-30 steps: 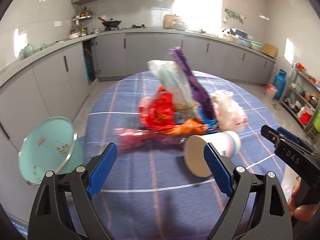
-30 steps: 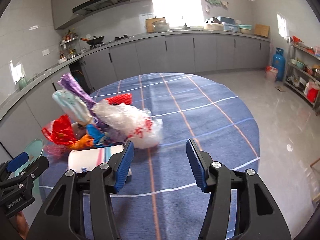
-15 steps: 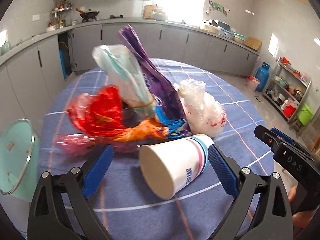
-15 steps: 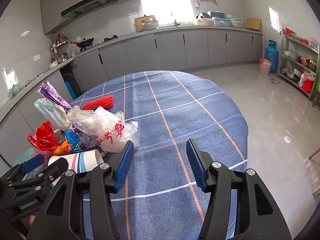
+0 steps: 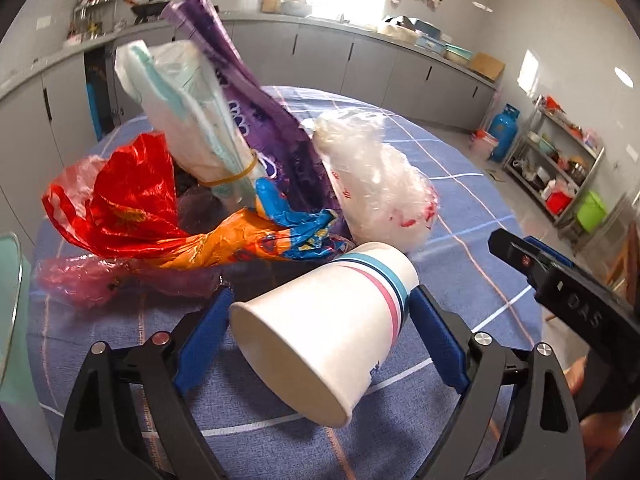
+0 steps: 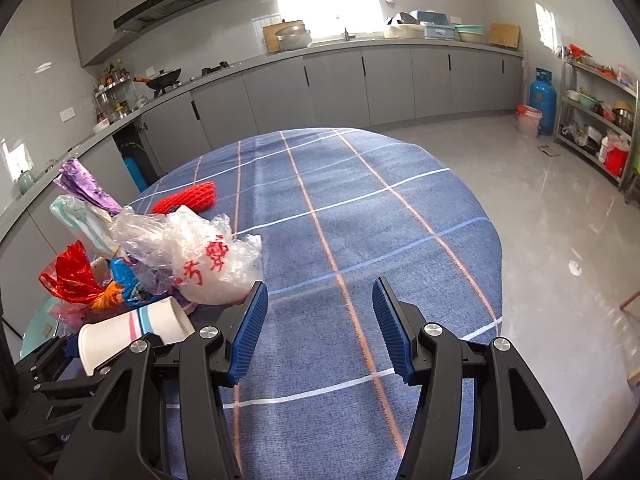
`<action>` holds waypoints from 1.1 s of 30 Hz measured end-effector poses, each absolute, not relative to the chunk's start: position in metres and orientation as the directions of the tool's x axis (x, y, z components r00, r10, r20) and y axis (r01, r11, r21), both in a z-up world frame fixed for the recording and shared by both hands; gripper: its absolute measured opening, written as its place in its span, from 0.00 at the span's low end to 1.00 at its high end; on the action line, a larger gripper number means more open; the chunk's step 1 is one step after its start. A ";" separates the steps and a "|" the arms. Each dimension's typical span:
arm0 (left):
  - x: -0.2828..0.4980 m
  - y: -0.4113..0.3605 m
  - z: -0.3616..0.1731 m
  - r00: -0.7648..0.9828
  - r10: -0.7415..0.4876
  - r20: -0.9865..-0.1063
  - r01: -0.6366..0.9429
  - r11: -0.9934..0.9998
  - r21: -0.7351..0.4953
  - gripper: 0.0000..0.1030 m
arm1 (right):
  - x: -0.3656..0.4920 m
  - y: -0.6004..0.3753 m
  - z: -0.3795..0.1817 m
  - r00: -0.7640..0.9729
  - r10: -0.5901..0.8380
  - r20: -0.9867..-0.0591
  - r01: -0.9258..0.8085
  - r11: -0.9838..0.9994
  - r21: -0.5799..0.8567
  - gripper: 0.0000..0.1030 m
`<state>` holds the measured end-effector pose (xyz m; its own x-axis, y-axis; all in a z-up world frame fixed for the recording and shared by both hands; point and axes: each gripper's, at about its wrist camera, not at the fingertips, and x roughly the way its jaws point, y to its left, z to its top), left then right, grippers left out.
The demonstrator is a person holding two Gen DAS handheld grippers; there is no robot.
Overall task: Collect trash
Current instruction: 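Grasp the white paper cup with the left tool, then grasp the clear plastic bag with red print with the right tool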
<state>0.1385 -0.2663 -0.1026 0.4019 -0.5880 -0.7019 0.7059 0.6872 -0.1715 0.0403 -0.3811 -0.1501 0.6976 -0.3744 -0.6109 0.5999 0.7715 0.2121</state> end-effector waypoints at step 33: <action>0.105 -0.210 -0.075 0.444 -0.646 -0.620 0.771 0.628 -0.102 0.55 | 0.108 -0.361 -0.145 0.758 -0.131 -0.639 0.391 0.875 0.285 0.17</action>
